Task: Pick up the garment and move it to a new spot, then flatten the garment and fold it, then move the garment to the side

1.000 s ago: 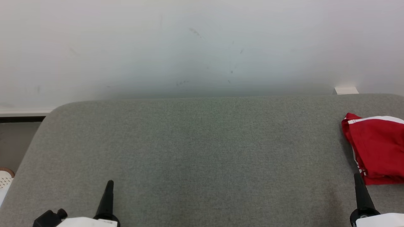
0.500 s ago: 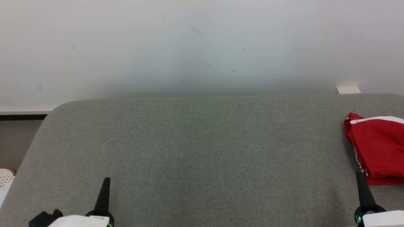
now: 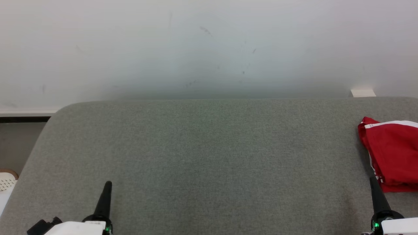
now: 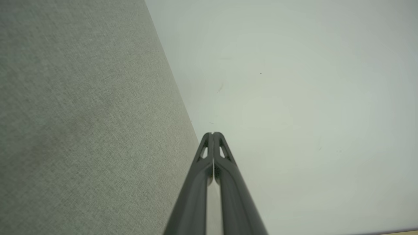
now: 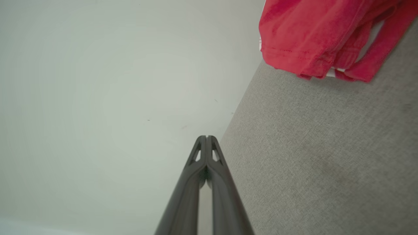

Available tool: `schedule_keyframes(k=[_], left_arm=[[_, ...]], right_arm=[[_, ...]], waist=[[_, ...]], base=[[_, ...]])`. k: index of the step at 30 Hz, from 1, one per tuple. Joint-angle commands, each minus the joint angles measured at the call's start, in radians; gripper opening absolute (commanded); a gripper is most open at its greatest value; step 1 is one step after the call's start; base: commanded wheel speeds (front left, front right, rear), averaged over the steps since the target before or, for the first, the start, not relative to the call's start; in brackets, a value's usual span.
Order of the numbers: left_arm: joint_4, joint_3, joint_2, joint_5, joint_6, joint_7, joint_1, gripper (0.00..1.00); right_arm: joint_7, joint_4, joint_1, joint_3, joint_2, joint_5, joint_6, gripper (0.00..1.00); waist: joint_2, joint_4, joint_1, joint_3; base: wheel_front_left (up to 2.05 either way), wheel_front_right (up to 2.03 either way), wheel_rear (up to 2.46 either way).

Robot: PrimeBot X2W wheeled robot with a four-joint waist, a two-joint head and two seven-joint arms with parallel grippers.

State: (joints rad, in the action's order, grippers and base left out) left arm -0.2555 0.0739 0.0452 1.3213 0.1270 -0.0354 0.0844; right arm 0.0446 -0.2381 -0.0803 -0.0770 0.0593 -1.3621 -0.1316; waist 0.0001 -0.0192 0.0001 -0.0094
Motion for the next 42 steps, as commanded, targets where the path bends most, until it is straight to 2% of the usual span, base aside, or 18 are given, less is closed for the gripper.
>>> schedule_keyframes(k=[1,30,42], left_arm=[[0.007,0.006,0.007,0.019,0.005,-0.008,0.017,0.00],[0.011,0.036,0.008,0.239,0.006,-0.066,0.026,0.00],[0.012,0.043,0.008,0.297,0.006,-0.083,0.028,0.00]], right_arm=[[0.007,0.001,-0.021,-0.008,0.001,-0.018,0.001,0.00],[0.059,-0.006,-0.030,-0.034,-0.008,-0.202,0.002,0.00],[0.074,-0.008,-0.034,-0.041,-0.009,-0.251,0.002,0.00]], waist=[[-0.0001,0.001,-0.0001,0.000],[-0.0001,0.015,-0.0001,0.009],[-0.0001,0.019,-0.0001,0.012]], base=[[0.00,0.00,0.00],[0.00,0.00,0.00],[0.00,0.00,0.00]])
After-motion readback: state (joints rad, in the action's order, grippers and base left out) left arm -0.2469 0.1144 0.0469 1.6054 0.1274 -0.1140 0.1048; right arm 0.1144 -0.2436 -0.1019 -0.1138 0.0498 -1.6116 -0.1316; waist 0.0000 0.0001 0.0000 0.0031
